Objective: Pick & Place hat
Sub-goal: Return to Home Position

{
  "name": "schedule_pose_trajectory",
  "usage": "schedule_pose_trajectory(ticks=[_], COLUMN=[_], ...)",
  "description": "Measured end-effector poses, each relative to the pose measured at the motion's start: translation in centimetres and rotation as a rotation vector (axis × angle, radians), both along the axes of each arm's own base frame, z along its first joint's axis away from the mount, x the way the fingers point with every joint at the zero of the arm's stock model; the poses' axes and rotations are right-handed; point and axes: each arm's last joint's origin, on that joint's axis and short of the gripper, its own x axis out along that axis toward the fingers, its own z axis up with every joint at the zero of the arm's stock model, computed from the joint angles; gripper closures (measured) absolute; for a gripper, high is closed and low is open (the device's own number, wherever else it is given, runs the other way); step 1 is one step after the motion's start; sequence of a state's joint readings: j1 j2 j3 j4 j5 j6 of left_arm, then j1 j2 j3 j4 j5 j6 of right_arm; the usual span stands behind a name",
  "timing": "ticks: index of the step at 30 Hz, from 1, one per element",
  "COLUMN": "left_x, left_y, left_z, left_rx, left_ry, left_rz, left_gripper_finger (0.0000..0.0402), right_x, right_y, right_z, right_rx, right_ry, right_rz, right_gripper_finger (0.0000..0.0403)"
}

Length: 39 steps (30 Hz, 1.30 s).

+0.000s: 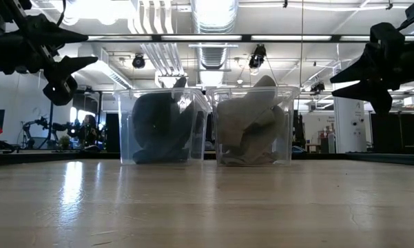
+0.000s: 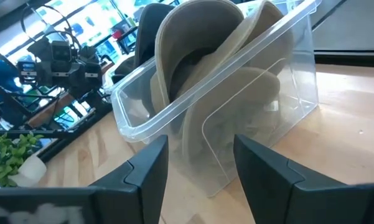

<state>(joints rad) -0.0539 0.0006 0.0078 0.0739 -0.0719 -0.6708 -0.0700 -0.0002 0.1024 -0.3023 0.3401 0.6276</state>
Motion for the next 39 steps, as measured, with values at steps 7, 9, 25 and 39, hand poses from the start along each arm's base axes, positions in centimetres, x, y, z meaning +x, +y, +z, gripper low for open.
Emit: schedule_pose_trajectory(ticks=[7,9,25,39], left_x=[0.0,0.0,0.0,0.0], left_y=[0.0,0.0,0.0,0.0], left_z=[0.0,0.0,0.0,0.0], left_rx=[0.000,0.000,0.001,0.001], left_ry=[0.002,0.002,0.004,0.003], left_rz=[0.000,0.000,0.000,0.000], left_gripper_finger=[0.0229,0.0229,0.0229,0.0229], right_x=[0.0,0.0,1.1,1.3], right_y=[0.0,0.0,1.8,1.8], right_z=[0.0,0.0,0.1,-0.2], right_rx=[-0.013,-0.038,-0.517,-0.505], right_ry=[0.015,0.031,-0.164,-0.125], right_rz=[0.007,0.014,0.571,0.581], right_gripper_finger=[0.0225,0.0224,0.0227,0.0223])
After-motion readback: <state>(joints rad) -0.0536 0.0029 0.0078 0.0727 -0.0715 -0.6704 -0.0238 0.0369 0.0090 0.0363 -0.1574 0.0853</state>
